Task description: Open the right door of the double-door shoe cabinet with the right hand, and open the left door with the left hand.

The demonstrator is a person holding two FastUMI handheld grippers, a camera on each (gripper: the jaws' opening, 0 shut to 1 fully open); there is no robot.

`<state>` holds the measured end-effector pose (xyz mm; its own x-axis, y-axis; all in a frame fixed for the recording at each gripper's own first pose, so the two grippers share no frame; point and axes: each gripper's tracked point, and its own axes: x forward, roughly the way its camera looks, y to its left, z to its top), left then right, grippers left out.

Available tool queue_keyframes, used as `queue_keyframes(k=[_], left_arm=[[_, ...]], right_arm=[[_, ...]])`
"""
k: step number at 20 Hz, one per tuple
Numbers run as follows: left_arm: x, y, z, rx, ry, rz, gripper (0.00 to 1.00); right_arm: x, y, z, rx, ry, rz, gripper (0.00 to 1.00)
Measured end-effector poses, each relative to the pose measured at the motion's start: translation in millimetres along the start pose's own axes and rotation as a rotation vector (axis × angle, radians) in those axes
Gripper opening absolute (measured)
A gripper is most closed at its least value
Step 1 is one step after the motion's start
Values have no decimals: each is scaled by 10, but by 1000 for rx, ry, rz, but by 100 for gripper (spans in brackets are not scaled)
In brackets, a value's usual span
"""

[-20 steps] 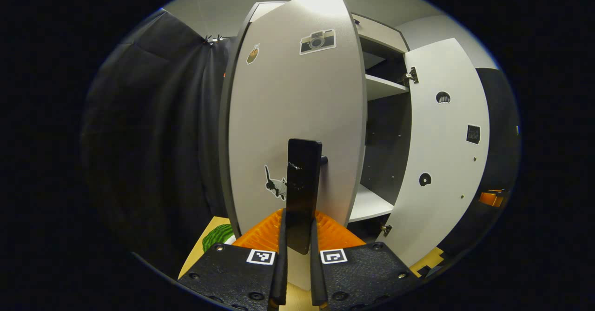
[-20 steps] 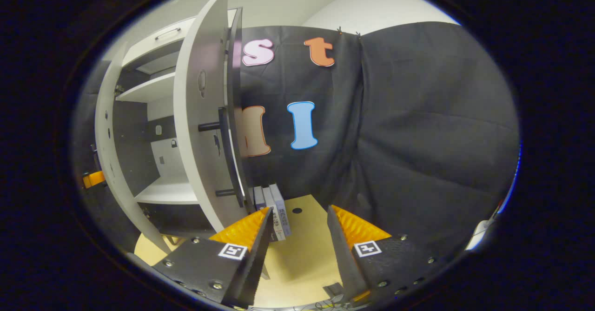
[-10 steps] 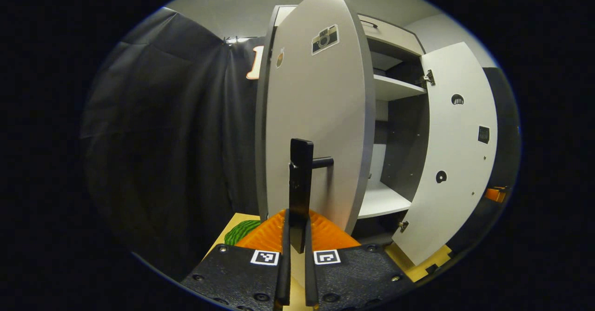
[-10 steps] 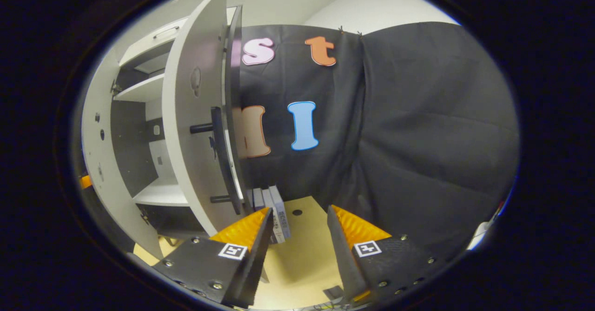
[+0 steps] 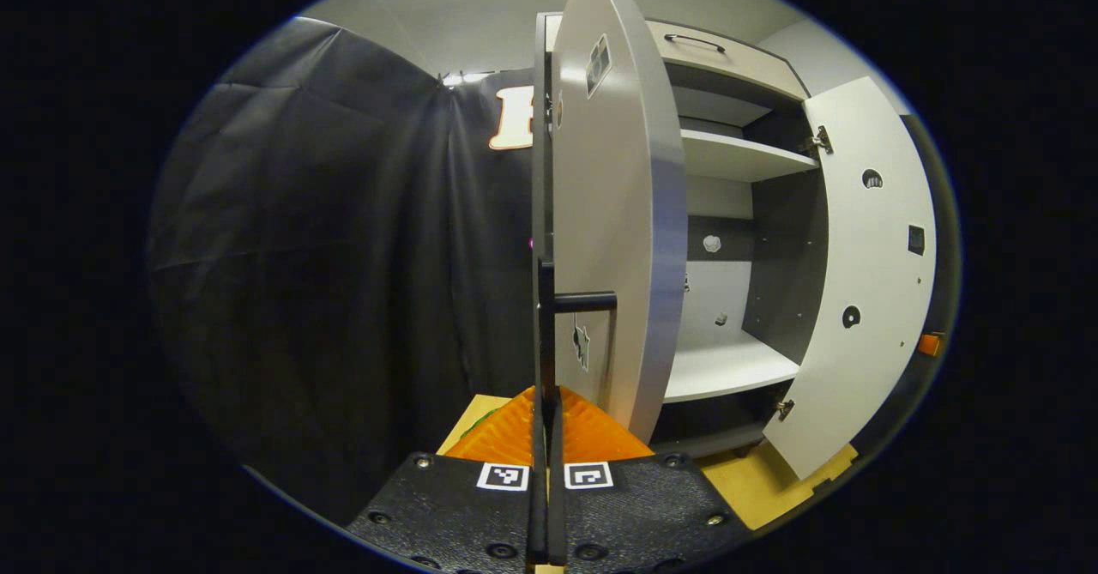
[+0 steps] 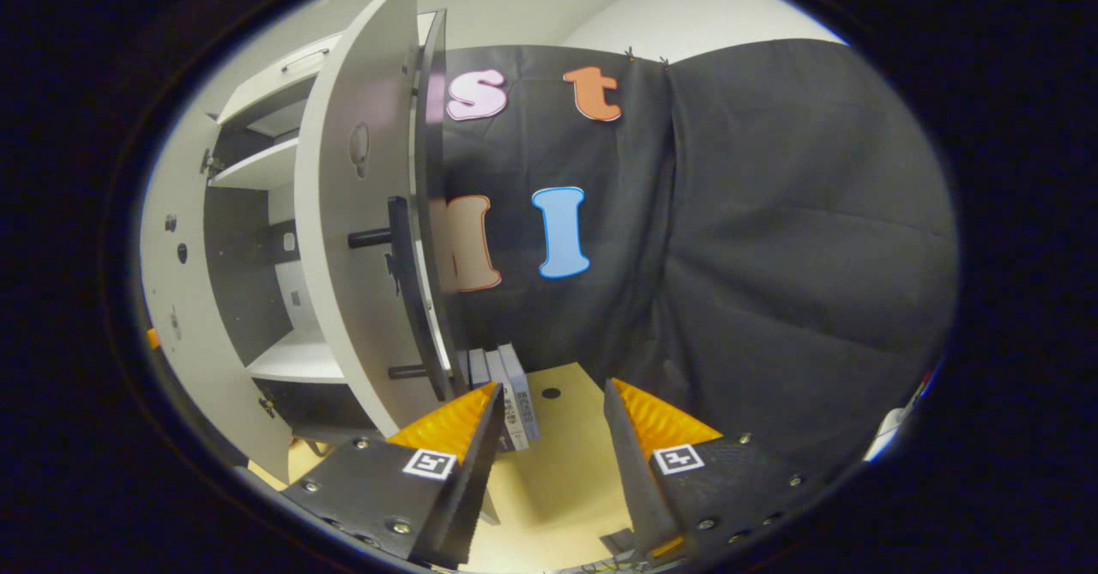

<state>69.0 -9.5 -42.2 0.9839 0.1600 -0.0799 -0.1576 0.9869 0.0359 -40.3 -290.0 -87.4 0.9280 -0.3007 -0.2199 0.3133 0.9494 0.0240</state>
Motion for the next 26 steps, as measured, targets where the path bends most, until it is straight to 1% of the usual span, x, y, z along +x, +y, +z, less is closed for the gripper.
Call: queue_keyframes(k=[2,5,7,9,12,15,16,17,19,20,21,22,23,24,25,26], left_arm=[[-5,7,-7,-7,-4,13,1],[-2,37,4,21,-9,33,1],[-6,13,7,3,-19,16,1],[-18,18,26,17,-31,2,1],[-31,-29,23,-11,-43,-20,1],[-57,21,15,22,-47,-26,0],[-53,33,-5,24,-36,-24,4],[-43,43,-16,15,-33,-17,4],[-51,106,-32,-10,-27,1,6],[-42,126,-66,-21,-11,6,22],[-65,108,-43,-33,-19,6,24],[-53,105,-35,-37,-19,8,28],[-61,103,-50,-35,-11,9,31],[-77,102,-53,-27,-4,13,29],[-112,98,-56,-15,1,20,30],[-153,103,-52,-5,0,27,27]], right_arm=[[14,20,-2,0,0,3,69],[48,51,-8,-3,3,5,69],[67,85,-3,-5,3,8,69],[94,116,-5,-8,4,12,69],[119,137,-3,-13,5,15,69],[107,139,-8,-15,3,13,69],[99,134,-1,-16,2,12,69],[83,121,11,-18,-2,8,69],[12,91,50,-25,-10,-7,69],[-47,85,86,-32,-19,-15,69],[-116,111,132,-41,-28,-16,71],[-200,128,191,-54,-39,-21,70],[-309,174,281,-66,-66,-18,81],[-421,241,392,-75,-92,-11,83],[-534,317,485,-80,-117,-7,94],[-638,418,586,-81,-139,5,100]])
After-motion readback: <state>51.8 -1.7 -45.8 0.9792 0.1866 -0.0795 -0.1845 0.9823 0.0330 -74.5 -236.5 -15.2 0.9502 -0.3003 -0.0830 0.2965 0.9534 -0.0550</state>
